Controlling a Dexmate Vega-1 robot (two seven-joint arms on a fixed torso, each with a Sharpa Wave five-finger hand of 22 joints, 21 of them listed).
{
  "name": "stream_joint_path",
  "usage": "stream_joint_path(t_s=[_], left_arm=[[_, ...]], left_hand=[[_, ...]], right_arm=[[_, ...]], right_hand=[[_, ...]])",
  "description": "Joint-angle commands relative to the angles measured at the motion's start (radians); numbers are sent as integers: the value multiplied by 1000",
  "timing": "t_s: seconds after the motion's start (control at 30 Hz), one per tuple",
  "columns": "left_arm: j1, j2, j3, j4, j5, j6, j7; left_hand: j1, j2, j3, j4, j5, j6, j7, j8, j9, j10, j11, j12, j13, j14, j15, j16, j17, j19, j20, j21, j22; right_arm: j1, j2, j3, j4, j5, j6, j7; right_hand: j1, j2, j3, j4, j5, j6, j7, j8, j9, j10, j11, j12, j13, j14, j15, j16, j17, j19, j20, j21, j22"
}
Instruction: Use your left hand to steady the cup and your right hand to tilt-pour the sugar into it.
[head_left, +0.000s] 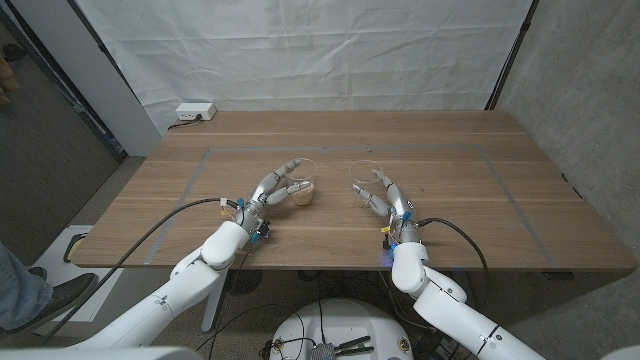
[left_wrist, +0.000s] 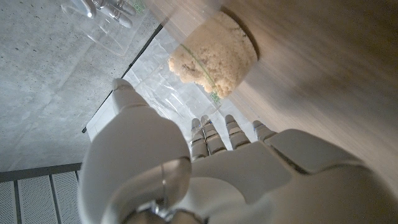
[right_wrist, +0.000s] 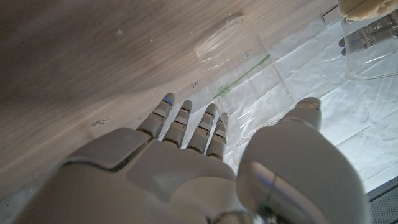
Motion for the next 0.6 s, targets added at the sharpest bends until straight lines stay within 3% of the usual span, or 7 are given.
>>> stream_joint_path(t_s=[0.03,0.17,0.2,0.33,0.43,0.6], left_arm=[[5,10,4,-13,7,12,-3],[11,21,3,-24,2,20,-12],[13,27,3,-29,0,25,-19],[18,38,1,-38,-5,33,-29],[21,47,1,-45,-8,43,-39],[29,57,-3,-56,-12,51,-44]], left_hand=[[5,-1,-7,3,7,-31,13,-7,5,-26,9,-4,3,-14,4,2,2,-89,7,4,4],[2,-2,-10,7,7,-84,22,-15,5,-58,23,-6,3,-34,8,0,3,-98,5,4,4],[0,-2,-11,8,7,-103,31,-15,6,-73,42,-6,4,-42,9,-1,3,-103,5,3,4],[-5,-3,-13,12,7,-159,53,-16,6,-108,60,-5,5,-71,13,-4,4,-109,5,5,4],[-9,-3,-15,15,7,-185,57,-15,6,-131,57,-6,5,-88,20,-4,4,-123,6,1,4],[-17,-5,-18,20,7,-220,61,-14,6,-159,57,-5,6,-113,32,-6,5,-136,5,0,4]], right_arm=[[0,-28,-1,-34,15,-36,58],[7,-30,-6,-38,13,-54,73],[10,-36,-8,-42,16,-59,87],[13,-40,-11,-53,21,-84,108],[16,-46,-13,-55,27,-81,122],[16,-43,-18,-56,18,-94,113]], right_hand=[[-13,-9,-12,5,10,-26,12,1,3,-23,27,2,2,-22,9,1,3,-9,13,1,3],[-28,-21,-24,9,15,-58,20,-2,2,-56,53,-2,2,-57,33,-3,3,-31,28,-3,2],[-31,-24,-27,10,17,-70,22,-5,2,-64,59,-4,2,-62,37,-2,3,-32,28,-3,2],[-54,-40,-45,18,24,-114,44,-8,2,-110,78,-8,2,-95,50,-3,4,-52,39,-5,2],[-70,-51,-58,24,31,-149,57,-9,1,-153,93,-13,2,-121,62,-3,4,-71,48,-7,2],[-94,-66,-79,33,45,-215,74,-11,0,-227,151,-15,2,-169,93,-4,3,-91,57,-5,1]])
